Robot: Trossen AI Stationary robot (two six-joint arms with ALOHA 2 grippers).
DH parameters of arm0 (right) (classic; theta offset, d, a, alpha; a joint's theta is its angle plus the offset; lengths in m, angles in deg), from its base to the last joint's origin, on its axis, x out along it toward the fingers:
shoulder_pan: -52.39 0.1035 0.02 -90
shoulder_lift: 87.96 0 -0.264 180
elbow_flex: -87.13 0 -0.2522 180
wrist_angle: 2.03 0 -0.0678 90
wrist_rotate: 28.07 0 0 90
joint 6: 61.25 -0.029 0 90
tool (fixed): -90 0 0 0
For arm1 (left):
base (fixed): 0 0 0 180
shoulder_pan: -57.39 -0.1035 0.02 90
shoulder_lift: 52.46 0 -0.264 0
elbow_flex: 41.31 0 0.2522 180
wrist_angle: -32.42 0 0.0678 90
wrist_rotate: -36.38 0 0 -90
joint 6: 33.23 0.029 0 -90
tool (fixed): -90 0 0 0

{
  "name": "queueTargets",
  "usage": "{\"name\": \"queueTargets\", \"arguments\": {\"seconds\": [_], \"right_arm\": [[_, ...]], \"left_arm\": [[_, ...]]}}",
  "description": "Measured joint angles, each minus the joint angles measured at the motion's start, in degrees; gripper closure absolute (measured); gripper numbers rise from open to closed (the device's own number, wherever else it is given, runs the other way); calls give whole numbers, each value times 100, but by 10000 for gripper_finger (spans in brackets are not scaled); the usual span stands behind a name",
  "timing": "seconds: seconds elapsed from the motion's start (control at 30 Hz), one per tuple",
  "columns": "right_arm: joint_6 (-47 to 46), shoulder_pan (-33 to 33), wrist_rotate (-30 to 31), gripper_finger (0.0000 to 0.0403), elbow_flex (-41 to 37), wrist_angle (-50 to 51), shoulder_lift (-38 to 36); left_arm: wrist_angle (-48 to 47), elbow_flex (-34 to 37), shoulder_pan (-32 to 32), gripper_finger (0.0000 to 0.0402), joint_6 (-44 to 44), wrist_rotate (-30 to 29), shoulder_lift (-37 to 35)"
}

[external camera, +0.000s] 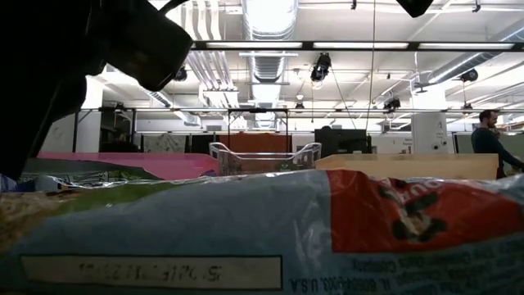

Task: Pick and place Granola Bars by type
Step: Put the red granola bar into the pink bin

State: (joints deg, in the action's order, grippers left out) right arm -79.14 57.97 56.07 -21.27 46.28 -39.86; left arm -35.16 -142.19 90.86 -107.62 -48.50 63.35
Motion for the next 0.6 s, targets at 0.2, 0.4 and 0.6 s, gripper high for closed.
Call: {"name": "queueTargets", "arguments": {"seconds": [0.2,0.4,0.6], "right_arm": [[9,0,1,394,0,0,0],[11,0,1,394,0,-1,0],[37,0,1,394,0,-2,0]], "left_arm": [[85,117,0,173,5,70,-2],[100,143,-4,192,135,150,-2],[187,215,-11,245,154,339,-2]]}}
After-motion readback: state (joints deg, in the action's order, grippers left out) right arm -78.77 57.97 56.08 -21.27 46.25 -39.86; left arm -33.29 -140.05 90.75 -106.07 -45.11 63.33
